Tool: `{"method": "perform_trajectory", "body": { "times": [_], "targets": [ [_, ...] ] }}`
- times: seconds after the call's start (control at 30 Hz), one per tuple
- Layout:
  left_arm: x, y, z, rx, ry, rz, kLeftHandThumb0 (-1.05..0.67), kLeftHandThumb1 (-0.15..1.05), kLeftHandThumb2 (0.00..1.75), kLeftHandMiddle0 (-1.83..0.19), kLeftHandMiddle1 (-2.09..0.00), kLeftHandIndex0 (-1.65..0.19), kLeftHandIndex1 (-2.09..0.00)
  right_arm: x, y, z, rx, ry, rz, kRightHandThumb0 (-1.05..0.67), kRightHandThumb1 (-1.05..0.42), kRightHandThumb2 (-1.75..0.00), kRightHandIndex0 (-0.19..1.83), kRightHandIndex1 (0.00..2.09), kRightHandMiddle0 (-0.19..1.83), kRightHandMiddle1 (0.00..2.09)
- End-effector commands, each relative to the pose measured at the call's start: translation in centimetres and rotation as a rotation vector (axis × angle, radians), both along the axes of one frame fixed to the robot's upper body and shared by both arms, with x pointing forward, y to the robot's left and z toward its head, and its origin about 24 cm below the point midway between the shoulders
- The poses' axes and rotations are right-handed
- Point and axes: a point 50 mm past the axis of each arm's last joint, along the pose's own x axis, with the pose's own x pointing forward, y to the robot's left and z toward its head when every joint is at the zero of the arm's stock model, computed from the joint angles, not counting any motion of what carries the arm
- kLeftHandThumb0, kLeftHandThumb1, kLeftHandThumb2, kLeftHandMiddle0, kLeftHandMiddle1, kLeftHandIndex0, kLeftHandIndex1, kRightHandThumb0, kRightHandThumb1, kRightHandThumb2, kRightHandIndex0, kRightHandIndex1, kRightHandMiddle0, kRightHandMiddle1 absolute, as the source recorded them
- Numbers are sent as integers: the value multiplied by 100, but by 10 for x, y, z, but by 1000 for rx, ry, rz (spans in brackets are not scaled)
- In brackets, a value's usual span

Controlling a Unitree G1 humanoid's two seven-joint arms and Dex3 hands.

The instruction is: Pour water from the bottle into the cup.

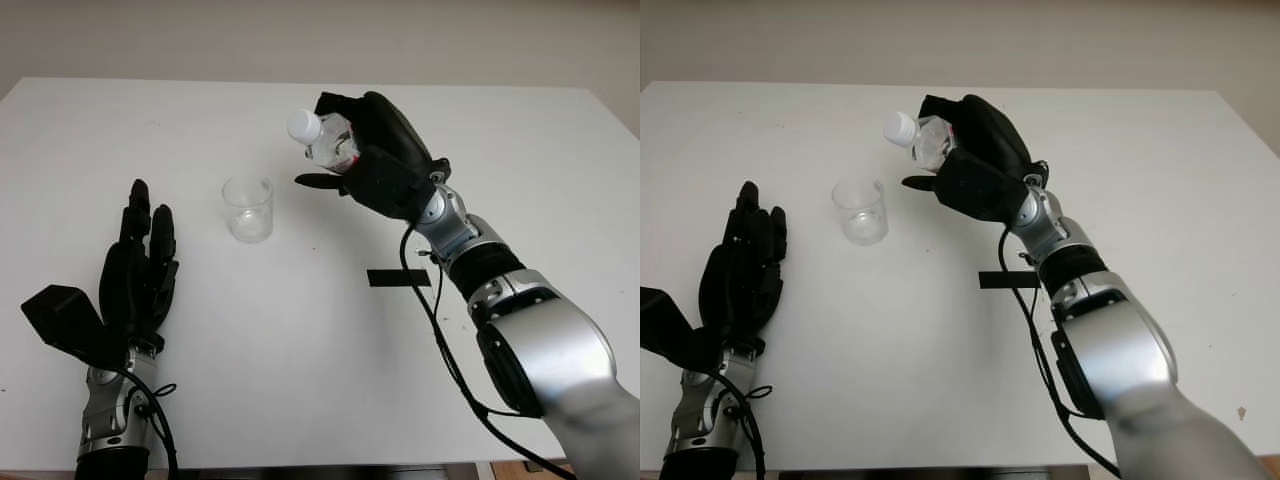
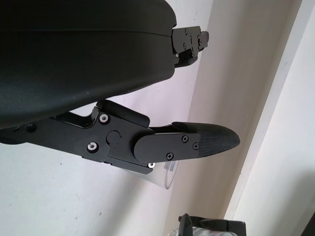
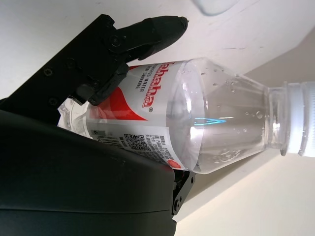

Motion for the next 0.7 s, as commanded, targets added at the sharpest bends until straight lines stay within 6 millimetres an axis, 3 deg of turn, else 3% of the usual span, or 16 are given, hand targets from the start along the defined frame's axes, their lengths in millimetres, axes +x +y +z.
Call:
{"method": "perform_trajectory", "body": {
  "times": [0.0, 0.27, 0.47, 0.67],
  "targets": [
    [2, -3, 0, -7, -5, -7, -70, 105, 43, 13, -5, 13, -5, 4, 8, 18, -13, -30, -9, -23, -97, -32, 143, 209, 123, 209],
    [0, -4, -2, -13, -1, 1, -71, 105, 42, 13, -5, 13, -5, 7, 23, 20, -142, -22, -71, -24, -104, -16, 137, 209, 109, 209],
    [-1, -6, -5, -24, 8, 12, -71, 105, 42, 12, -6, 12, -6, 9, 33, 22, -197, -24, -118, -24, -105, -12, 114, 209, 82, 209],
    [-2, -8, -8, -43, 10, 15, -70, 105, 42, 12, -6, 12, -6, 9, 40, 27, -265, -85, -191, -28, -105, -10, 105, 209, 69, 209]
  ]
}}
